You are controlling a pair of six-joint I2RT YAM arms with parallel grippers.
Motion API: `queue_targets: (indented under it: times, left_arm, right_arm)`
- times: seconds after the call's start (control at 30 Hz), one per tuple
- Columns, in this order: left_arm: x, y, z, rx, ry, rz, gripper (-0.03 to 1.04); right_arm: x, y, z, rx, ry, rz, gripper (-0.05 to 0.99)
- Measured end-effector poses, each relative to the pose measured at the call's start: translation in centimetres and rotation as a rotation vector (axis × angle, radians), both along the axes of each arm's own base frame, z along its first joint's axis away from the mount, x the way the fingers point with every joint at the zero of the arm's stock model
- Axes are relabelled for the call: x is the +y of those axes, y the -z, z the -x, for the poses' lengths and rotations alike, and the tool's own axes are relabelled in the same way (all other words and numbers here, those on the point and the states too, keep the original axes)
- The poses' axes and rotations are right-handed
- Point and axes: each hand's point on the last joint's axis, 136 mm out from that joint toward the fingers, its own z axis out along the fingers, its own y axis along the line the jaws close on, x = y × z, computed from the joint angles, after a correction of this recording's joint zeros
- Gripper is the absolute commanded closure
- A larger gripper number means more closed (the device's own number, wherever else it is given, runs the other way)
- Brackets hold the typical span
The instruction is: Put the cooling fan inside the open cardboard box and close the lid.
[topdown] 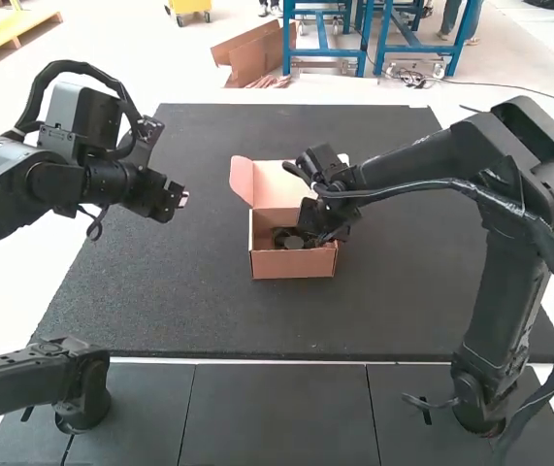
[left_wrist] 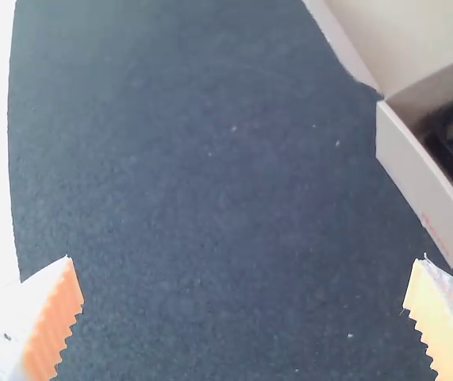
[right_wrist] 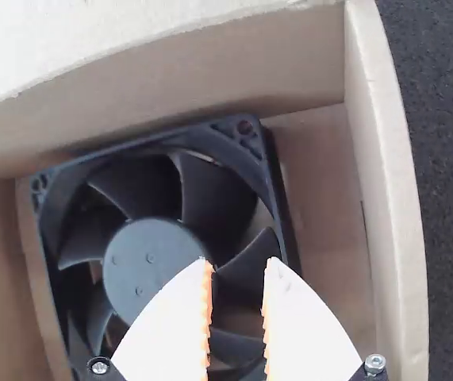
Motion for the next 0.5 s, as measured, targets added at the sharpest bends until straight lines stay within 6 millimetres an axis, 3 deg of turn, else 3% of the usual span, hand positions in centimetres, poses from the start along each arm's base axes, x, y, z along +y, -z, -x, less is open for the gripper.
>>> queue_targets:
  times: [0.07, 0.2, 0.3, 0.4, 0.5]
  left_arm:
    - [0.0, 0.0, 0.0, 0.0, -0.001, 0.0, 0.05]
    - [-0.1, -0.2, -0.1, -0.009, 0.0, 0.004, 0.05]
    - [-0.2, -0.6, -0.4, -0.03, 0.0, 0.012, 0.05]
    - [-0.3, -1.2, -0.8, -0.056, 0.0, 0.022, 0.05]
    - [-0.5, -1.0, -1.3, -0.046, 0.0, 0.018, 0.05]
  right_arm:
    - [0.0, 0.0, 0.0, 0.006, -0.005, -0.003, 0.59]
    - [0.9, -0.6, 0.2, 0.032, -0.035, -0.035, 0.36]
    - [1.7, -1.5, 0.2, 0.063, -0.06, -0.077, 0.28]
    - [2.8, -3.3, -0.4, 0.083, -0.087, -0.18, 0.18]
    - [2.9, -6.8, -2.3, 0.035, -0.097, -0.311, 0.08]
